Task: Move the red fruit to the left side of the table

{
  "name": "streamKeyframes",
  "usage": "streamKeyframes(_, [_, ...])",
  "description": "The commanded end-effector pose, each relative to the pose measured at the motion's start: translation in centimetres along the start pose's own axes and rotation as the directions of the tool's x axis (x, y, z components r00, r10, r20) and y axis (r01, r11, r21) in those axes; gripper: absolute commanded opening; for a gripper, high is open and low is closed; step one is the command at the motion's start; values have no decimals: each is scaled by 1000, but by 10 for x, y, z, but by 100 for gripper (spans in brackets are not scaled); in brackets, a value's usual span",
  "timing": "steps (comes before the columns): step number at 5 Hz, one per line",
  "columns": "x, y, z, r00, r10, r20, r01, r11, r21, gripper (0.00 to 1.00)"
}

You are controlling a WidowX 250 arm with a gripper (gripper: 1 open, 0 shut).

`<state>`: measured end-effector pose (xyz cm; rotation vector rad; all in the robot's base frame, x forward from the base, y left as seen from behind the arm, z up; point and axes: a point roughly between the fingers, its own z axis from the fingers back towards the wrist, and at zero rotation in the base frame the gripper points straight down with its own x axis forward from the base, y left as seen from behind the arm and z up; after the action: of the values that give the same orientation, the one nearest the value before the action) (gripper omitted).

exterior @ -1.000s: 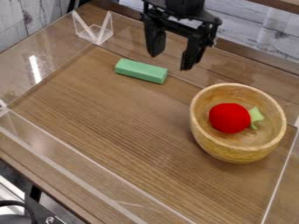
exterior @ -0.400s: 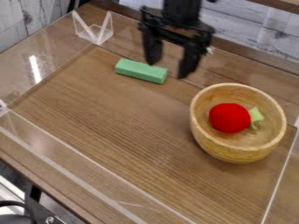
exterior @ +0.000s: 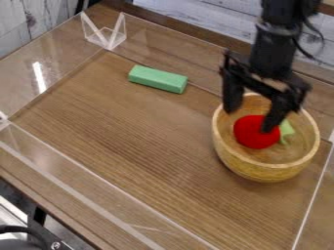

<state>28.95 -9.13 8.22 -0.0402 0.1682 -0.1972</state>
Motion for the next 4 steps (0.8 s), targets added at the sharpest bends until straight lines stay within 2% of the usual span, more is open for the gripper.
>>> streamKeyframes(1, [-3, -2, -4, 998, 30, 51, -30, 1000, -8, 100])
streamKeyframes(2, [0, -5, -14, 998, -18, 55, 18, 1000, 3, 0])
streamKeyframes(3, [2, -15, -20, 995, -73, 71, 73, 997, 11, 0])
streamKeyframes(4, [-1, -30, -29, 992, -97, 81, 96, 995, 13, 0])
